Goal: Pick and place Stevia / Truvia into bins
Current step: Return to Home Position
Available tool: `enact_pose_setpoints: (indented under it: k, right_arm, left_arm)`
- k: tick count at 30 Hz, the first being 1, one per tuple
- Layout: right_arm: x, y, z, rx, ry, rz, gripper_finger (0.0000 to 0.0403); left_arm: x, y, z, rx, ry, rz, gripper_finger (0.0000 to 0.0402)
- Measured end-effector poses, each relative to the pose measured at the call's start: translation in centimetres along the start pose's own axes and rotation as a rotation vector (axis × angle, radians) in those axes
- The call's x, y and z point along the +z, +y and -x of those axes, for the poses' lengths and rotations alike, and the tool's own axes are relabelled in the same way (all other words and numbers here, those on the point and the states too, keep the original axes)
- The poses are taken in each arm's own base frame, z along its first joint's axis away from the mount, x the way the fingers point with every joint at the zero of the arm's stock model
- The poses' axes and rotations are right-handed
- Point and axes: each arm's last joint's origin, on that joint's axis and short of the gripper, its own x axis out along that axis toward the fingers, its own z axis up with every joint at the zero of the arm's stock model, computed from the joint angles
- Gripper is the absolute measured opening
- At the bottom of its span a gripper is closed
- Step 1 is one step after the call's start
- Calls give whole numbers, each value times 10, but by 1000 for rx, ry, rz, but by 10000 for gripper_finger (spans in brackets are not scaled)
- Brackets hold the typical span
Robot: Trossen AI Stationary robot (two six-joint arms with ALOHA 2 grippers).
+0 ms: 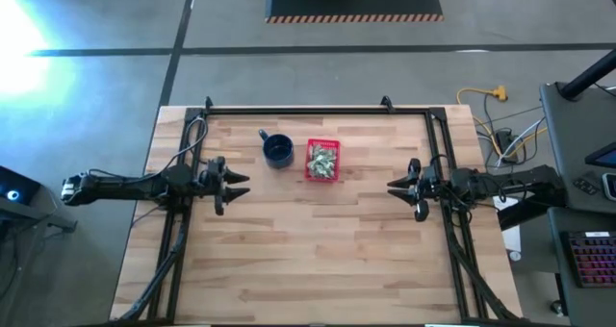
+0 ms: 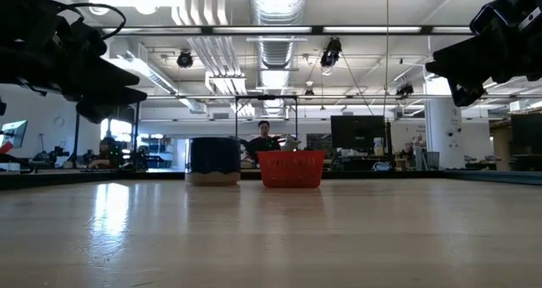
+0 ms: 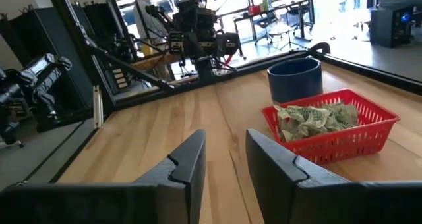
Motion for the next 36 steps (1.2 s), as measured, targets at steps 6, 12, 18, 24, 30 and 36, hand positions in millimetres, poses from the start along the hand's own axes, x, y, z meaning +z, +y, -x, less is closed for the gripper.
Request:
enact_pose_setpoints:
  k: [6, 12, 18, 24, 30, 36]
  right_arm:
    - [0, 0, 0, 0, 0, 0, 100]
    - [0, 0, 0, 0, 0, 0, 100]
    - [0, 0, 0, 0, 0, 0, 100]
    - [0, 0, 0, 0, 0, 0, 100]
    - [0, 0, 0, 0, 0, 0, 100]
    - [0, 0, 0, 0, 0, 0, 100]
  left_arm:
    - [-1, 0, -1, 4, 11, -1, 180]
    - [-1, 0, -1, 5, 15, -2, 180]
    - [-2, 0, -1, 6, 17, -2, 180]
    - [-1, 0, -1, 5, 15, -2, 180]
    - [-2, 0, -1, 5, 16, -2, 180]
    - [-2, 0, -1, 6, 18, -2, 180]
